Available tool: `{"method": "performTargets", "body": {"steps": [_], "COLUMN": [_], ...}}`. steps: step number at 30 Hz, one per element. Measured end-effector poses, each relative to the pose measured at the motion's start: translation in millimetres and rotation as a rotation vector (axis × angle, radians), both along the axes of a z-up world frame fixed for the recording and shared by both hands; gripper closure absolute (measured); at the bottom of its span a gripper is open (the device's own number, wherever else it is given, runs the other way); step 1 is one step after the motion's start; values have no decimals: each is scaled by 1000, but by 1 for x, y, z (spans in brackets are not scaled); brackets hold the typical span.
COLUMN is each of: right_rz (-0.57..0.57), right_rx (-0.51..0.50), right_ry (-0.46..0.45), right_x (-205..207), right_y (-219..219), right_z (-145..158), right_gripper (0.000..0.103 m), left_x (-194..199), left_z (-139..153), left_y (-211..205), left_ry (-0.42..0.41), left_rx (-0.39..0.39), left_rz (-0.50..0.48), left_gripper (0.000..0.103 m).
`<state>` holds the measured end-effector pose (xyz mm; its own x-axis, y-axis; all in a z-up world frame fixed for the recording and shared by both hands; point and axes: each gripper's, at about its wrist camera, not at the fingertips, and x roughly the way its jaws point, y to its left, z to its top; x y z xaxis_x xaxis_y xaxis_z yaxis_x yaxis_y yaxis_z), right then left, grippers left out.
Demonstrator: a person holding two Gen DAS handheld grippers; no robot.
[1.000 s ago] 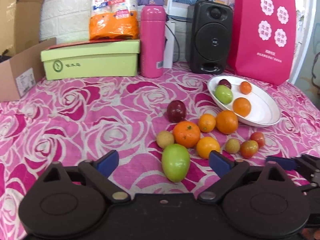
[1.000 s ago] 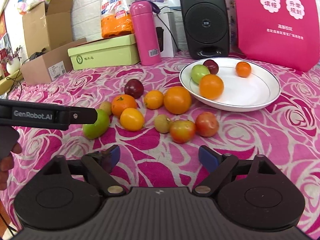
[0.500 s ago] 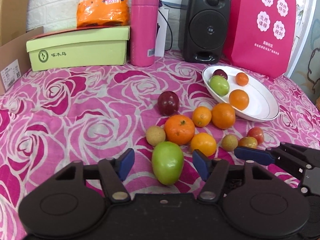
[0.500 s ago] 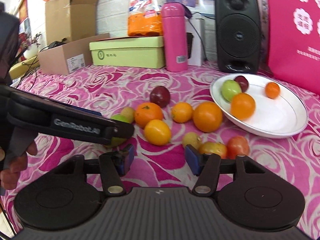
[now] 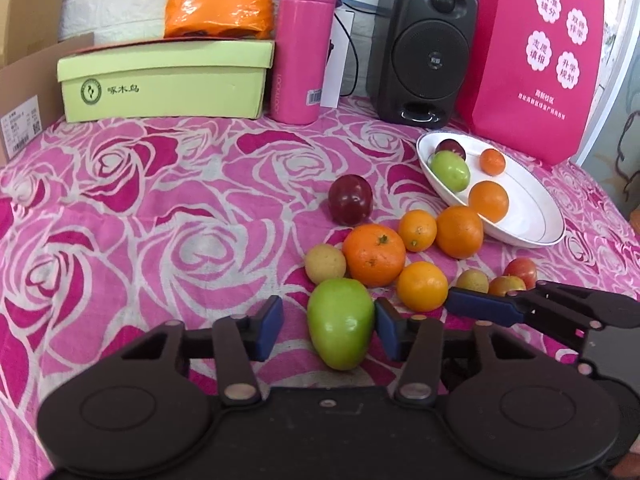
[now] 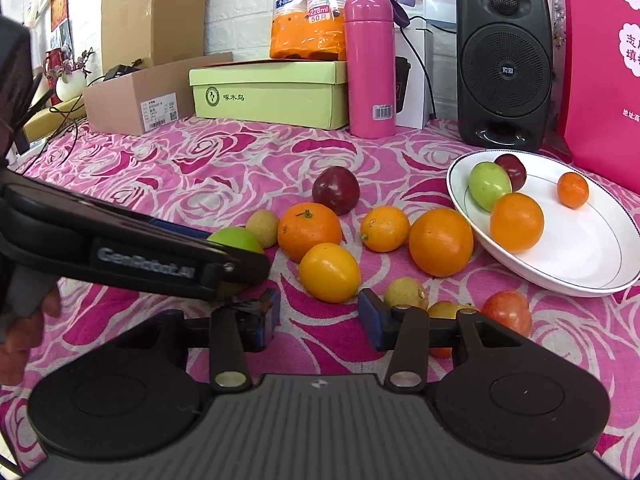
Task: Organize fruits
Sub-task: 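Close the left tool on a green apple while the right grasps a yellow orange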
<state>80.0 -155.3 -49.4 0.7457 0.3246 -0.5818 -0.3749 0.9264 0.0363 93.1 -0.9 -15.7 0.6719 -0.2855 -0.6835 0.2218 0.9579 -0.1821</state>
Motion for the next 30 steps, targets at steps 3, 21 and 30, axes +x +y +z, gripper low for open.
{"method": "performTargets", "body": {"steps": [3, 21, 30], "right_rz": [-6, -24, -27], "right_rx": [4, -33, -19], "right_ry": [0, -31, -70], "right_x": [3, 14, 1], "right_y": [0, 3, -1], "right_z": [0, -3, 2], "right_gripper": [28, 29, 37], "left_x": [0, -1, -2], "left_z": [0, 3, 2], "left_y": [-1, -1, 2], "left_ry": [-2, 8, 7], "left_rx": [-3, -1, -11], "left_rz": [6, -4, 10], "left_gripper": [0, 0, 0]}}
